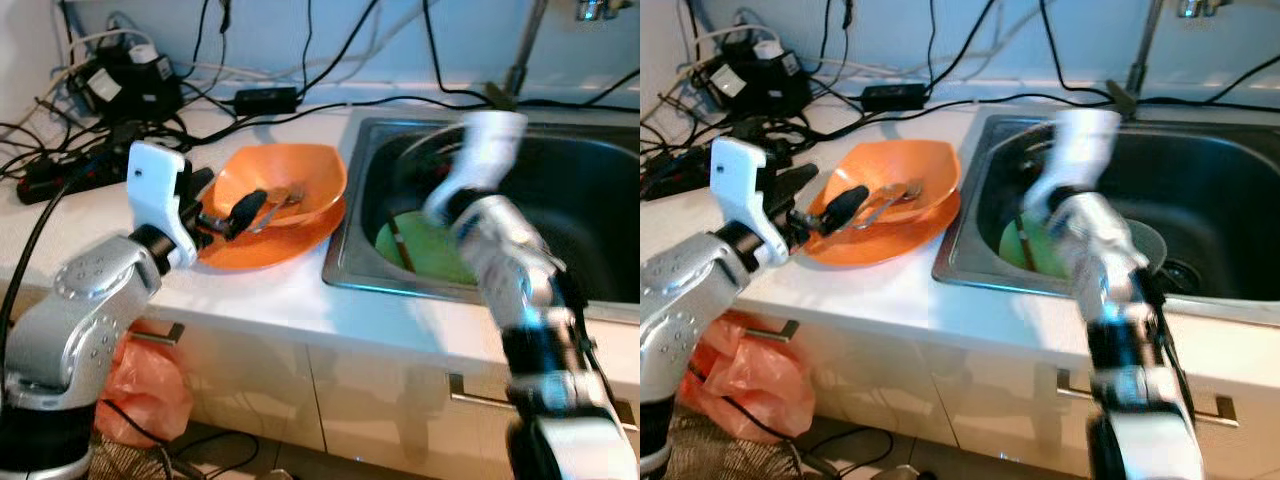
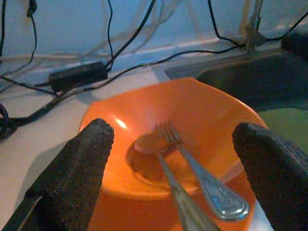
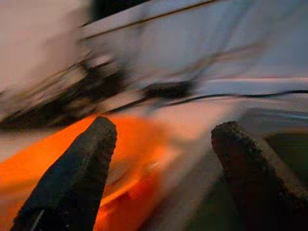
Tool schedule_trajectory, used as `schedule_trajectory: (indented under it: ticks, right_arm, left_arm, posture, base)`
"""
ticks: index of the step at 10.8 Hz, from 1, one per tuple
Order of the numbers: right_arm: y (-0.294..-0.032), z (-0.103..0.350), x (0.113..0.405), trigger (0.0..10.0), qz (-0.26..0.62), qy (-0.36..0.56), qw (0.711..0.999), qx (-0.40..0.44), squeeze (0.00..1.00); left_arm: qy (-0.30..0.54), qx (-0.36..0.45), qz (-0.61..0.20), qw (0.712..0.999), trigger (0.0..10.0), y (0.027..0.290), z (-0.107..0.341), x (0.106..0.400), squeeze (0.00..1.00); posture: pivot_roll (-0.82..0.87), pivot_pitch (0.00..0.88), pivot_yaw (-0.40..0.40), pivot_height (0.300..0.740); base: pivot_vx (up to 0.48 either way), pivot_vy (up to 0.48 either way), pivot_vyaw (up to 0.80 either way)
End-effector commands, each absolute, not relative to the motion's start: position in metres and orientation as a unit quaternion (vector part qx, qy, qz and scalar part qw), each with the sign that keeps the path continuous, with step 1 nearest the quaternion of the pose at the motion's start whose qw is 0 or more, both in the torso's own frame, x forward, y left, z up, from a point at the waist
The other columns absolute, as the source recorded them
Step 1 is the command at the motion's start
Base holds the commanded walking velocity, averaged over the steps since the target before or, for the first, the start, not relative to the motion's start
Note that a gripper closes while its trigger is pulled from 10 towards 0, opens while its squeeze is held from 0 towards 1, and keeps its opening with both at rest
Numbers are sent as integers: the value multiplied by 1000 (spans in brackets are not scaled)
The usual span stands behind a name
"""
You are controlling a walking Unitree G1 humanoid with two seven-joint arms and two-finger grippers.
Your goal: Kitchen organization
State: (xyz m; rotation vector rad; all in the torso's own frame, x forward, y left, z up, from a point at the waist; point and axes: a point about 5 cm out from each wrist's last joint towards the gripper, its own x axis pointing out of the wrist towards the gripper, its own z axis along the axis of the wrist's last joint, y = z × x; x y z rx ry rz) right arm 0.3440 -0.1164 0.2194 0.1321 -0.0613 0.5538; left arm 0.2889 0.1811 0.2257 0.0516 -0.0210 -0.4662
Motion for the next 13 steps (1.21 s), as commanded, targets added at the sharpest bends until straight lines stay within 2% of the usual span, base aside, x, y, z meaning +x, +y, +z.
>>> schedule_trajectory:
  ticks: [1, 2, 3, 5, 8, 9, 12, 13]
  right_arm:
    - [-106, 216, 333, 10000, 327, -13, 944, 48, 910]
    - [-105, 211, 316, 10000, 369, 3, 929, 39, 357]
    - [-109, 210, 313, 10000, 372, 9, 928, 34, 0]
    - [-116, 214, 309, 10000, 369, 15, 929, 34, 0]
    - [-109, 216, 303, 10000, 393, 17, 919, 32, 0]
    - [-108, 216, 302, 10000, 394, 18, 918, 33, 0]
    - [-101, 211, 284, 10000, 459, 34, 888, 19, 0]
    - [-101, 213, 284, 10000, 455, 22, 890, 25, 0]
  left_arm:
    - [-21, 42, -234, 971, 10000, 183, 229, 286, 1000]
    - [-27, 59, -240, 969, 10000, 184, 224, 283, 0]
    - [-31, 72, -242, 967, 10000, 185, 221, 282, 0]
    - [-53, 103, -258, 959, 10000, 181, 223, 282, 0]
    - [-62, 175, -290, 939, 10000, 177, 216, 279, 0]
    - [-62, 172, -290, 939, 10000, 177, 215, 279, 0]
    - [-66, 206, -264, 940, 10000, 193, 201, 279, 0]
    - [-65, 203, -250, 944, 10000, 195, 199, 279, 0]
  posture:
    - [145, 44, 112, 740]
    - [137, 42, 114, 740]
    - [131, 37, 116, 740]
    - [127, 30, 120, 740]
    - [130, 26, 124, 740]
    - [129, 24, 123, 740]
    - [128, 28, 118, 740]
    - [125, 30, 114, 740]
  base:
    - [0, 0, 0]
    - [0, 0, 0]
    - [0, 0, 0]
    - [0, 0, 0]
    - [0, 0, 0]
    - [0, 0, 0]
    - [0, 0, 0]
    - [0, 0, 0]
